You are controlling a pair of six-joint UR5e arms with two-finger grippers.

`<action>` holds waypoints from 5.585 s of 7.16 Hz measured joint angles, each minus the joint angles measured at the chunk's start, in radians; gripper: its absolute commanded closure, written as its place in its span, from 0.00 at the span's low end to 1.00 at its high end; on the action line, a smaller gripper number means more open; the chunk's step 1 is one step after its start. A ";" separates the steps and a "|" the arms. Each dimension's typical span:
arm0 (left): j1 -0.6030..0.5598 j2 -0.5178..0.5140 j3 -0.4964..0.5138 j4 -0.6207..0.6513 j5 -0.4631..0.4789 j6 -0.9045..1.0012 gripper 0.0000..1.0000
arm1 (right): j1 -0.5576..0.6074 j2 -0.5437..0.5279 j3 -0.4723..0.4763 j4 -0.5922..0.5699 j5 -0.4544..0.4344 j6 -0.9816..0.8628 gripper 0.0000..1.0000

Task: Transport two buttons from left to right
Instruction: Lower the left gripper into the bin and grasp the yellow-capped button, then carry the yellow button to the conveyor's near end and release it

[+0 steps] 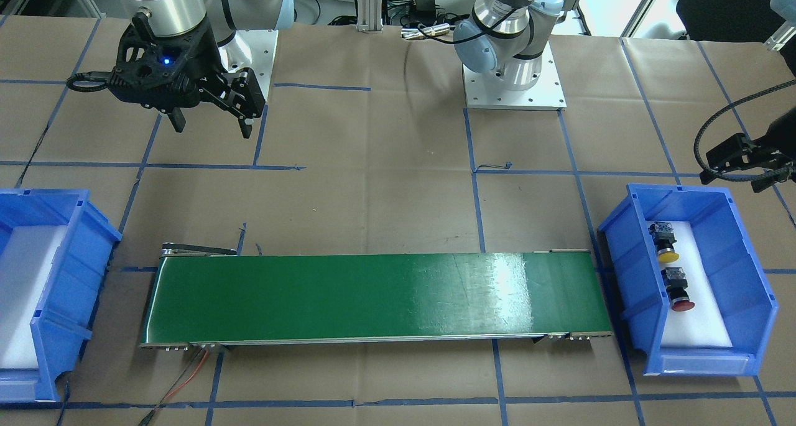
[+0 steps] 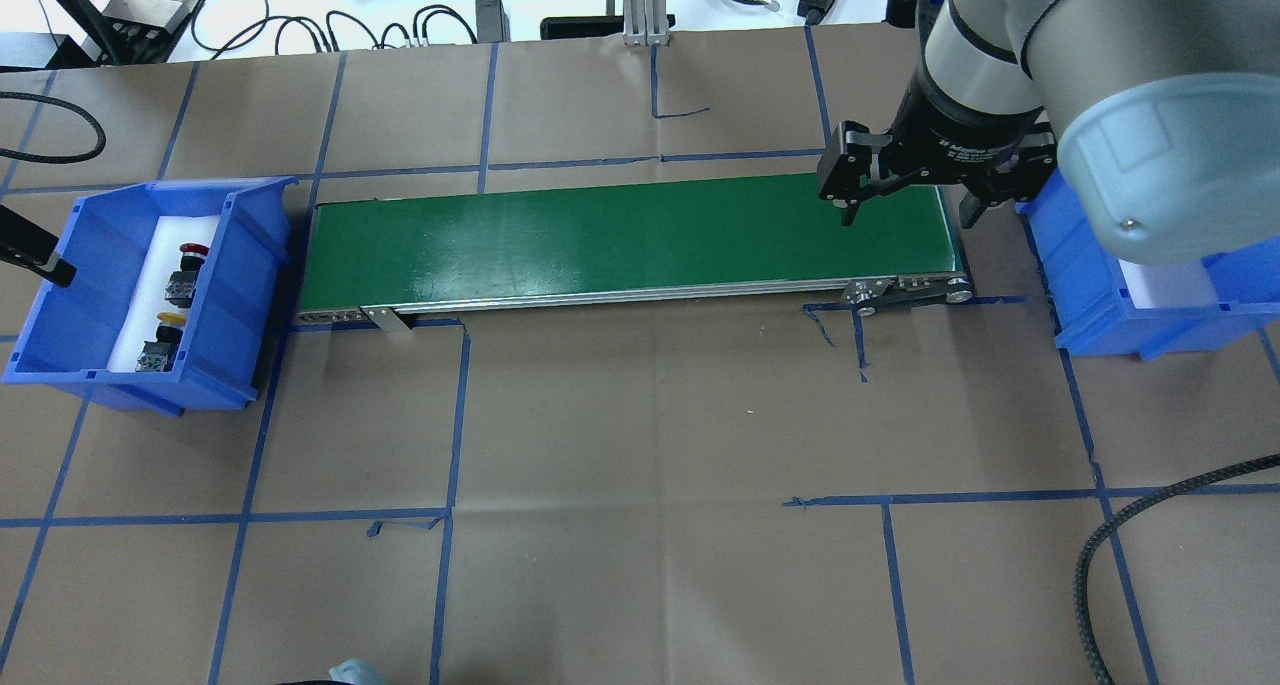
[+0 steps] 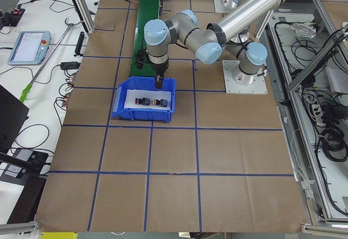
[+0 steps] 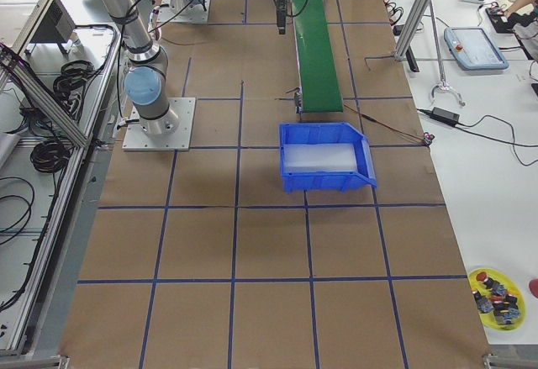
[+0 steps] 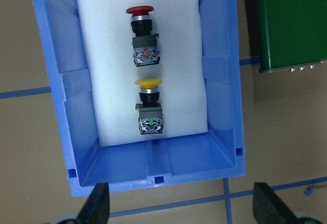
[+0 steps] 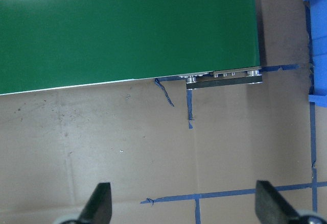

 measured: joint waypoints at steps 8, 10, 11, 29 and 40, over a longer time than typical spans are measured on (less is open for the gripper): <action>0.001 -0.148 -0.299 0.528 -0.004 -0.014 0.00 | 0.004 0.005 0.006 -0.015 0.013 -0.035 0.00; 0.001 -0.175 -0.305 0.552 -0.001 -0.014 0.01 | 0.004 0.008 0.006 -0.015 0.012 -0.035 0.00; 0.001 -0.185 -0.305 0.555 0.000 -0.014 0.20 | 0.004 0.008 0.006 -0.015 0.012 -0.035 0.00; -0.478 -0.178 -0.032 0.236 0.002 -0.804 1.00 | 0.002 -0.001 -0.001 -0.001 0.012 -0.035 0.00; -0.519 -0.203 -0.018 0.365 0.004 -0.779 0.00 | 0.004 -0.005 -0.002 0.000 0.014 -0.030 0.00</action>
